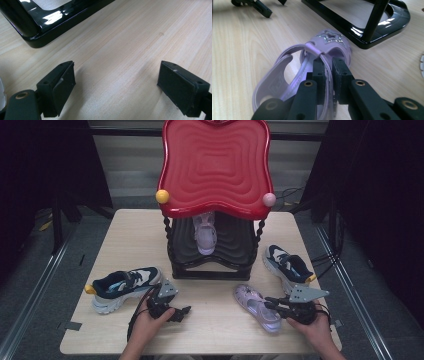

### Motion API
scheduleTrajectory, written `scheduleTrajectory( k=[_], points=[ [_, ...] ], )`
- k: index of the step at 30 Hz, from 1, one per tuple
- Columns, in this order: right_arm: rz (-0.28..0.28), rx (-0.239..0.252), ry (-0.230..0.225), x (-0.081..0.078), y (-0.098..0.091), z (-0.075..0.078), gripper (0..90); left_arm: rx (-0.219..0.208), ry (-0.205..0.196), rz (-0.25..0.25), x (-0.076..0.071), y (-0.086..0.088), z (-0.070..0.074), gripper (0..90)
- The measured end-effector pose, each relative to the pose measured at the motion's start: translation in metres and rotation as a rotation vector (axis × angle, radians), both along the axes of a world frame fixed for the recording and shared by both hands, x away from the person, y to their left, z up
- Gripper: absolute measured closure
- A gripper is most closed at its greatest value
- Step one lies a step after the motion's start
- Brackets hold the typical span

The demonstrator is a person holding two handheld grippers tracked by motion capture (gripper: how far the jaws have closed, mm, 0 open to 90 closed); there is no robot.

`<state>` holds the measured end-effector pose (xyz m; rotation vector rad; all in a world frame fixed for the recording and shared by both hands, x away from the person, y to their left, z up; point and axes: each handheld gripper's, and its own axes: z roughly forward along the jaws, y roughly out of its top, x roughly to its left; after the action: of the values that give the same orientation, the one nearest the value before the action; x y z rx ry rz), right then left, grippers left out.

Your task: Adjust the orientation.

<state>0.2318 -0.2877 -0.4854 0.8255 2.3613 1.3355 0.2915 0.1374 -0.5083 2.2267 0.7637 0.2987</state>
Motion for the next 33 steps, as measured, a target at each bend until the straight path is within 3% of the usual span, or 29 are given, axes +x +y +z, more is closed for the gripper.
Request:
scheduleTrajectory(
  k=[8,12,19,33],
  points=[
    [-0.051,0.018,0.017,-0.003,-0.001,-0.007,70.5,0.0,0.0,0.0,0.0,0.0,0.0,13.7],
    [-0.061,0.012,0.006,-0.003,0.004,-0.008,69.9,-0.001,0.001,0.0,0.0,0.0,0.0,13.7],
    [-0.112,0.055,0.019,-0.003,0.0,-0.011,67.9,0.0,0.0,0.0,0.0,0.0,0.0,13.7],
    [-0.127,0.104,-0.001,-0.005,0.0,-0.016,71.0,-0.002,0.001,0.001,0.0,0.0,0.0,13.6]
  ],
)
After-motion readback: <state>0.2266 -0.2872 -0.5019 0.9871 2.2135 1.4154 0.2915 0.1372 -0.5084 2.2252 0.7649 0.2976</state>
